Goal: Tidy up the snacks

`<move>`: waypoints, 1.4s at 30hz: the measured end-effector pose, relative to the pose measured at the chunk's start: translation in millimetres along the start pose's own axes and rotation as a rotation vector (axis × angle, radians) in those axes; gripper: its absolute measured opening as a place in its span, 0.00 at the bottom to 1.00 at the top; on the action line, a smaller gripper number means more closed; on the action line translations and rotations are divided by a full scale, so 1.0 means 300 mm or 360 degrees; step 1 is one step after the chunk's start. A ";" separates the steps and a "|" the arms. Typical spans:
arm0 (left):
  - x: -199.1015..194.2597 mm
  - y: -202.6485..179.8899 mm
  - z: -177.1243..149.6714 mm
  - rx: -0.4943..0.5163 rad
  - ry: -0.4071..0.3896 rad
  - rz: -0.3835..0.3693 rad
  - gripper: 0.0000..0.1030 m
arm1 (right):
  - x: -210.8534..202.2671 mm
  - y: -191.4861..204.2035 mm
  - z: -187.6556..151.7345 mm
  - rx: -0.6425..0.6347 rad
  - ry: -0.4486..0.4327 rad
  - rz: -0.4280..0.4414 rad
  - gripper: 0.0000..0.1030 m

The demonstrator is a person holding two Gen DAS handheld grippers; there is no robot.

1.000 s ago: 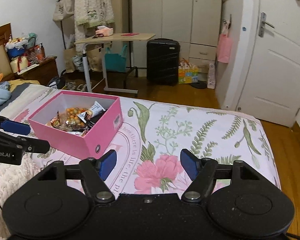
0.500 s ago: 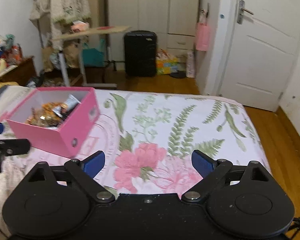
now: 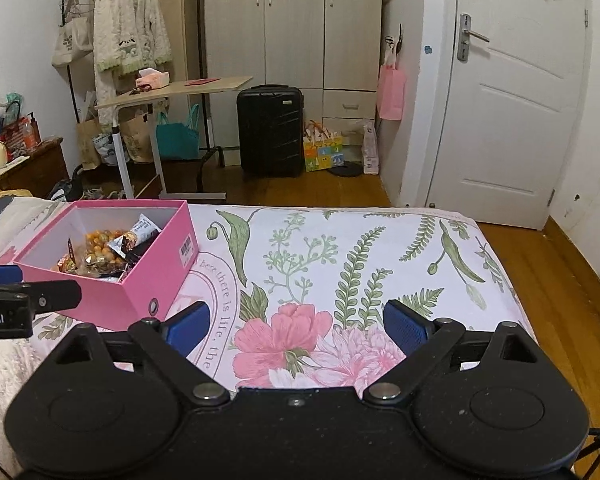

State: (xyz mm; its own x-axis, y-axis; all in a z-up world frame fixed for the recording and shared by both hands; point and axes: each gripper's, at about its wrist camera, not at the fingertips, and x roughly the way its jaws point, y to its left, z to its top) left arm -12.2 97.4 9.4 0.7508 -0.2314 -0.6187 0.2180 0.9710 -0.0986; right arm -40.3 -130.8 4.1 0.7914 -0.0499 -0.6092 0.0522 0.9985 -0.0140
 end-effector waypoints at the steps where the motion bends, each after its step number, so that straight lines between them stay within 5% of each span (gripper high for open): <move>1: 0.000 -0.001 -0.004 0.0001 -0.0004 0.0008 0.87 | 0.000 0.001 -0.003 -0.0002 0.0006 -0.0004 0.93; 11: 0.006 -0.014 -0.034 0.0065 -0.0024 0.0115 0.87 | 0.003 0.002 -0.020 -0.0016 0.0049 -0.0089 0.93; 42: 0.035 -0.024 -0.061 0.0044 0.0051 0.0130 0.89 | 0.030 -0.025 -0.048 0.0043 0.0132 -0.0148 0.93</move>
State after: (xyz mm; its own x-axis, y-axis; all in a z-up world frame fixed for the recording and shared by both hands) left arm -17.2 89.2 -10.6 0.7464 -0.1490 -0.6486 0.1745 0.9843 -0.0253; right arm -42.3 -138.3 -12.6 0.7293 -0.1395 -0.6698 0.1406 0.9887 -0.0528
